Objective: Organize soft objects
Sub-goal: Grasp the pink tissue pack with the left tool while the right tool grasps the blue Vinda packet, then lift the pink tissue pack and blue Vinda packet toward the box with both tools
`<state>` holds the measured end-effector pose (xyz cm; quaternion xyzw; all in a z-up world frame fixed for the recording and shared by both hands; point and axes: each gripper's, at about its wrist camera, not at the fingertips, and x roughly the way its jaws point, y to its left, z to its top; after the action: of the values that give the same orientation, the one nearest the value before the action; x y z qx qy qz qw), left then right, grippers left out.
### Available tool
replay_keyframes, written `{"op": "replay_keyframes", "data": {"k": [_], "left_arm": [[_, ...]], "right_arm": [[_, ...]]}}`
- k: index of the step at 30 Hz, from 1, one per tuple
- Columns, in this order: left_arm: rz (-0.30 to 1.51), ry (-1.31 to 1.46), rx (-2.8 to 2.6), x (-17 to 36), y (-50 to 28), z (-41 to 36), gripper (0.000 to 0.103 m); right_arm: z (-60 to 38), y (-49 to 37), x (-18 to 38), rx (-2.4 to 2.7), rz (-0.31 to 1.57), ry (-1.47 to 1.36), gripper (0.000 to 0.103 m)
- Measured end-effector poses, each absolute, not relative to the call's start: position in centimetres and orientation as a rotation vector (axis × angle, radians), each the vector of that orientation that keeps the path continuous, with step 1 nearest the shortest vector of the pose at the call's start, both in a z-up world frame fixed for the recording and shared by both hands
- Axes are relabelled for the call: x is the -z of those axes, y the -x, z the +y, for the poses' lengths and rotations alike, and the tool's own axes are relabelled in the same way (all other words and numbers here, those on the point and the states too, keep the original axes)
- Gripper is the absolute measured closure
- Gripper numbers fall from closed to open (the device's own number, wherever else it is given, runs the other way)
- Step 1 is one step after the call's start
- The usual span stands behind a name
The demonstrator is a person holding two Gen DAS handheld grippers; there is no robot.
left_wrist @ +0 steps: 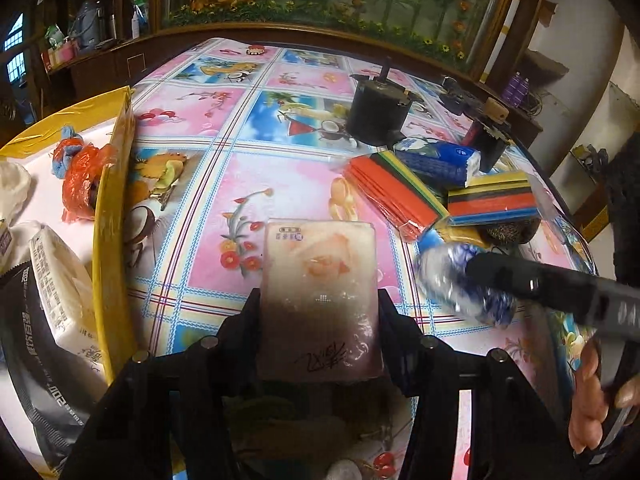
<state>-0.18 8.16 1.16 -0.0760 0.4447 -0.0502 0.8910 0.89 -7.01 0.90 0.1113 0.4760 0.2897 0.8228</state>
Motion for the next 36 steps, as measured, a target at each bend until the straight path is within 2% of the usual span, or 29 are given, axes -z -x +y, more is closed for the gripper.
{"op": "replay_keyframes", "data": {"k": [7,11,14,19,22,23,28,32,36], "left_arm": [[0.914,0.169,0.108,-1.1,0.2,8.2,0.051],[0.916,0.168,0.108,-1.1,0.2,8.1,0.051],[0.915,0.168,0.108,-1.1,0.2,8.1,0.051],[0.915,0.17,0.108,-1.1,0.1,8.1,0.051],[0.916,0.168,0.108,-1.1,0.1,8.1,0.051],[0.916,0.168,0.108,-1.1,0.2,8.1,0.051],[0.916,0.167,0.107,-1.1,0.2,8.1,0.051],[0.916,0.165,0.105,-1.1,0.2,8.1,0.051],[0.916,0.165,0.105,-1.1,0.2,8.1,0.051]], "right_arm": [[-5.7,0.6,-1.4,-0.615,0.958,-0.03,0.043],[-5.5,1.6,-1.9,-0.631,0.914,0.076,0.028],[-5.4,2.1,-1.8,-0.626,0.897,0.154,0.025],[-5.2,1.9,-1.1,-0.609,0.89,0.178,0.025],[-5.1,1.9,-0.9,-0.607,0.884,0.177,0.045],[-5.3,1.7,-0.9,-0.602,0.886,0.17,0.047],[-4.9,1.9,-1.0,-0.595,0.871,0.189,0.048],[-4.9,2.2,-1.6,-0.597,0.835,0.191,0.044],[-4.9,1.7,-0.6,-0.571,0.875,0.196,0.044]]}}
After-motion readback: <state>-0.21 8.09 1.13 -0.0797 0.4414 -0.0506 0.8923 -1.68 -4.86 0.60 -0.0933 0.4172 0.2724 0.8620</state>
